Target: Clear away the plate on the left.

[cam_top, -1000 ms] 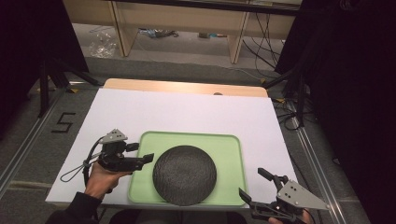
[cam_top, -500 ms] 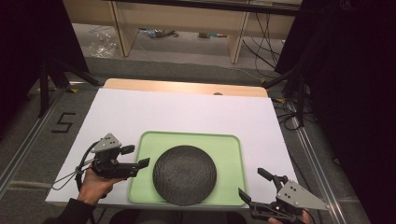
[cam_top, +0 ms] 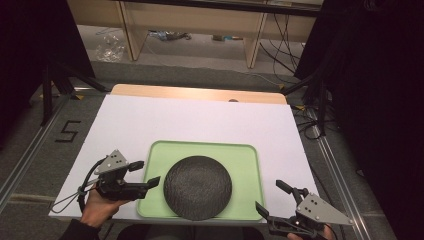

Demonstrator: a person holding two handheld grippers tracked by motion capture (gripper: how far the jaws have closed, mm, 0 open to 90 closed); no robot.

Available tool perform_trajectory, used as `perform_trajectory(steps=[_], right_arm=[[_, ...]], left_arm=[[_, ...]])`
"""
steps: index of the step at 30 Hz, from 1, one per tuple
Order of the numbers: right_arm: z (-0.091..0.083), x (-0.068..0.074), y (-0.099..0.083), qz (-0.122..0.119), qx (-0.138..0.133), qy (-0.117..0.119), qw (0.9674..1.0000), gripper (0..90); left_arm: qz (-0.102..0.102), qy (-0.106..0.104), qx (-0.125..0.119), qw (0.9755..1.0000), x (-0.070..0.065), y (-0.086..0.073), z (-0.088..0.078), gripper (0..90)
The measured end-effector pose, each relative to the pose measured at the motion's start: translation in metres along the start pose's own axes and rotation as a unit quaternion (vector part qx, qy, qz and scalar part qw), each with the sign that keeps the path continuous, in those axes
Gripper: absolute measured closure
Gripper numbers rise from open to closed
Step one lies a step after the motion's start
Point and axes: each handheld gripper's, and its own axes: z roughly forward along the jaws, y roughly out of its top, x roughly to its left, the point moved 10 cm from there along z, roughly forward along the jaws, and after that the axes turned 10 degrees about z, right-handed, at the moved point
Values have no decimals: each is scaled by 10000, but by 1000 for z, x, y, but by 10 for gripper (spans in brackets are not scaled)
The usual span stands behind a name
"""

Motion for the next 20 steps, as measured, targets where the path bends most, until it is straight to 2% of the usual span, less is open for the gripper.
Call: perform_trajectory(steps=[2,3,5,8,11,20], right_arm=[[0,-1,2,-88,-71,-19,9999,168],[0,-1,1,-76,-63,-18,9999,169],[0,-1,1,-79,-57,-20,10000,169],[1,-1,1,-91,-66,-22,9999,168],[1,-1,1,-89,-65,-20,9999,169],[1,-1,2,-88,-116,-25,9999,169]], left_arm=[[13,1,-16,10000,-3,0,-1,224],[105,-15,-8,9999,-3,0,-2,223],[36,-23,-10,10000,-7,-1,-3,223],[65,-25,2,10000,-9,-2,-4,221],[200,9,96,9998,-7,-5,-2,219],[172,0,177,9997,-6,-7,1,218]])
